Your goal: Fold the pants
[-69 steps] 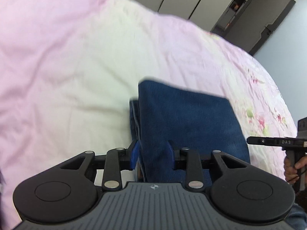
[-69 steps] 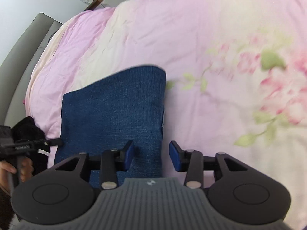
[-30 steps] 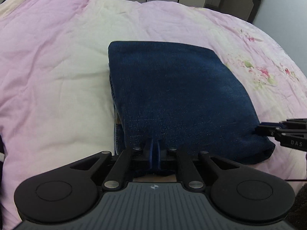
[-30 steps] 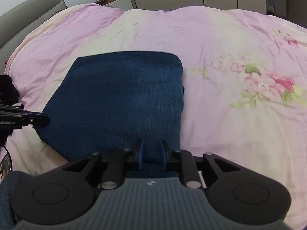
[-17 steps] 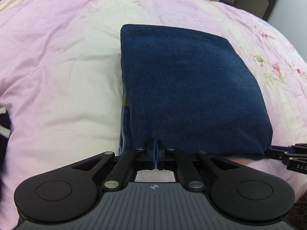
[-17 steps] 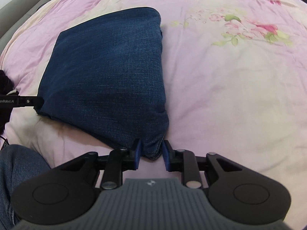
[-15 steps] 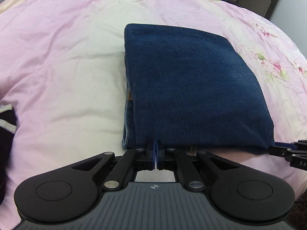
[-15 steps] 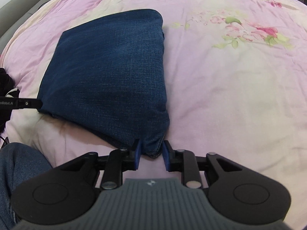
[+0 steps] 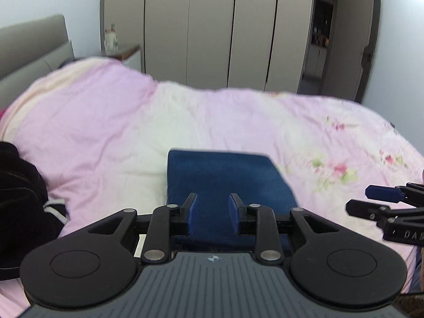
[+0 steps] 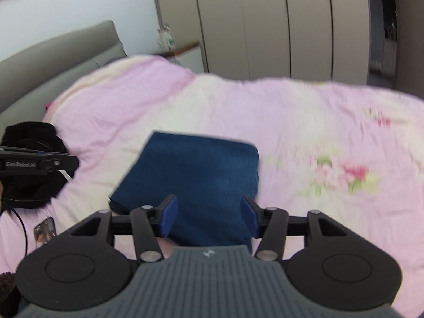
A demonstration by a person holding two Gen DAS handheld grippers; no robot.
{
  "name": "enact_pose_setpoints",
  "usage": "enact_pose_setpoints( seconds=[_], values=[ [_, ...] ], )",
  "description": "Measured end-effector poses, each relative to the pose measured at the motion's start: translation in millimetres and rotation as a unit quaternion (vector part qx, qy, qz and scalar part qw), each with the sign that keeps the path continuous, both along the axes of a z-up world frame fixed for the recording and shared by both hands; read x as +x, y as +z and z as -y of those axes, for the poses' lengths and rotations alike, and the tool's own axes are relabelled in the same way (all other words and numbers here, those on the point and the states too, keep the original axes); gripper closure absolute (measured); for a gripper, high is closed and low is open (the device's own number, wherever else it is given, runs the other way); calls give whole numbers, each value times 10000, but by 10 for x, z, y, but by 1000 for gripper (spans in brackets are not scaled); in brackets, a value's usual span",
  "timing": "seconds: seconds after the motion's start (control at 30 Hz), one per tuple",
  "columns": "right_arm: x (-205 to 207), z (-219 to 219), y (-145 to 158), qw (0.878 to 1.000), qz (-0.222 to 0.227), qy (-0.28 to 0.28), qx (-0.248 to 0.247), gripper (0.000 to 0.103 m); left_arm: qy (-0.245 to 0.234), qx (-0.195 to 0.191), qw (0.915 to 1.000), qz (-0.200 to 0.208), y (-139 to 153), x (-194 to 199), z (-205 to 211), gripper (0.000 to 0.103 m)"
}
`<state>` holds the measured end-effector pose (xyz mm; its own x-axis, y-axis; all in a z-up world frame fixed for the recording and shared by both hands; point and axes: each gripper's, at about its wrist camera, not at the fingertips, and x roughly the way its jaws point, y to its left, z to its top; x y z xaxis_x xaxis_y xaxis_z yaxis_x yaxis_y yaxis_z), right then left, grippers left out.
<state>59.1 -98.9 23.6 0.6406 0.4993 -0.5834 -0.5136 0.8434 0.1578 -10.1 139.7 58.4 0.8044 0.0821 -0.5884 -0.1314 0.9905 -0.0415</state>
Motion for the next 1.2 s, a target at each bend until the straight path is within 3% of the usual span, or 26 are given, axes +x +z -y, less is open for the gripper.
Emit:
enact_pose_setpoints(
  seconds=[0.1,0.17,0.27,0.37,0.5,0.67,1.03,1.2],
  values=[
    [-228,-30,242,9988,487,60,1,33,180,51,9994,297,110,-147,221,65],
    [-397,1,346,9973,730,27,-55,31,205,23,9988,452,140,-232,322,45],
    [-605,83,430,9956,919,-190,2,21,363,260,9974,560,117,-360,448,27],
    [-785,168,450,9943,991,-380,111,18,419,545,9963,517,74,-427,554,16],
    [-932,225,356,9945,929,-467,117,15,406,667,9953,574,14,-519,651,15],
    [-930,257,129,9967,583,-554,92,14,446,574,9972,195,-171,-524,661,15],
    [-781,212,-165,9979,257,-594,83,14,381,554,9970,-383,-421,-322,684,15],
    [-679,207,-216,9978,147,-638,115,14,372,617,9964,-449,-439,-262,686,15]
  ],
)
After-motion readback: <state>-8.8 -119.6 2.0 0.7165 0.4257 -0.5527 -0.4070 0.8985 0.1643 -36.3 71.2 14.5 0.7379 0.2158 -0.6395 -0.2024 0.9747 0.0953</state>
